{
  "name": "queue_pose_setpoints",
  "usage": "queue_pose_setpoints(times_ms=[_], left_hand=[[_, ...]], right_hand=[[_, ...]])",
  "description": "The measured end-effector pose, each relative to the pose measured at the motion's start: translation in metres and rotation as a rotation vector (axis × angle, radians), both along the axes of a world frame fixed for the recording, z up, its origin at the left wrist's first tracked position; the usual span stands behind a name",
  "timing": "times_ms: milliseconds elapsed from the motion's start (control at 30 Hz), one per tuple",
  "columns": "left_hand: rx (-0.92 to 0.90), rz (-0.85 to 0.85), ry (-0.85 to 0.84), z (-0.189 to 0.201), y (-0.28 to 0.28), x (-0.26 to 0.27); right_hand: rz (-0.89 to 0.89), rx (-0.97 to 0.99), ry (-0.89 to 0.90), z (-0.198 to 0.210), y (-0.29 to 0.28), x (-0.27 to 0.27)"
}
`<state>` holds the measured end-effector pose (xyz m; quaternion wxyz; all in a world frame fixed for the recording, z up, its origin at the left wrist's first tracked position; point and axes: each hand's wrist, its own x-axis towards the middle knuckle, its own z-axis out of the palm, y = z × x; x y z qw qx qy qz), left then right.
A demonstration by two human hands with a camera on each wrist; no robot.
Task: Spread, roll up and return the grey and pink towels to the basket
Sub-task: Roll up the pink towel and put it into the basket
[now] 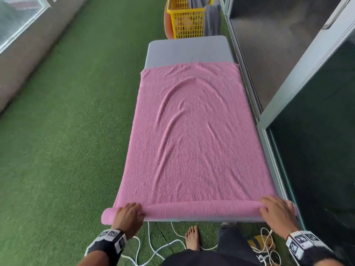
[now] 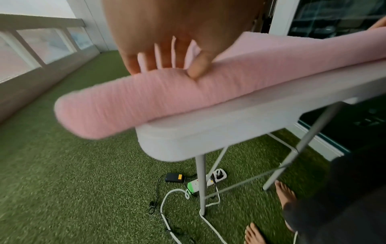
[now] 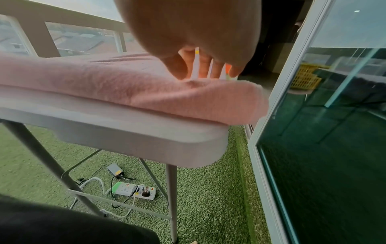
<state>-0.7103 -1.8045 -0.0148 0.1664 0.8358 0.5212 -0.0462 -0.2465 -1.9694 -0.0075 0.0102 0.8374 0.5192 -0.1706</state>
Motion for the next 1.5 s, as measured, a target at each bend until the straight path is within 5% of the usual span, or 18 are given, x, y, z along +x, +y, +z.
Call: queue_pose_setpoints(times_ms=[100, 267, 433, 600, 700, 1067, 1400, 1500], left_hand=[[0.082, 0.097, -0.011, -0.003, 0.018, 0.006], [-0.014, -0.046, 0.031, -0.011, 0.009, 0.002], [0.013, 0.002, 0.097, 0.010, 0.034, 0.017], [-0.010, 0.046, 0.158, 0.015, 0.066, 0.043], [-0.096, -0.004, 0.187, 0.006, 0.056, 0.044], [0.097, 0.019, 0.131, 0.005, 0.030, 0.051], [-0.069, -0.089, 0.197, 0.012, 0.015, 0.027], [-0.032, -0.071, 0.088, 0.009, 0.039, 0.031]], right_hand=[[0.016, 0.164, 0.057, -0.011, 0.001, 0.002], [0.097, -0.003, 0.069, -0.022, -0.009, -0.004], [0.091, -0.132, -0.041, -0.002, 0.035, 0.004], [0.040, 0.071, 0.046, 0.004, 0.063, 0.011], [0.064, 0.019, 0.119, -0.001, 0.050, -0.002], [0.050, -0.017, -0.029, -0.003, 0.049, -0.013], [0.145, -0.329, -0.013, 0.024, 0.031, -0.002], [0.114, -0.091, 0.046, 0.008, 0.036, 0.010]])
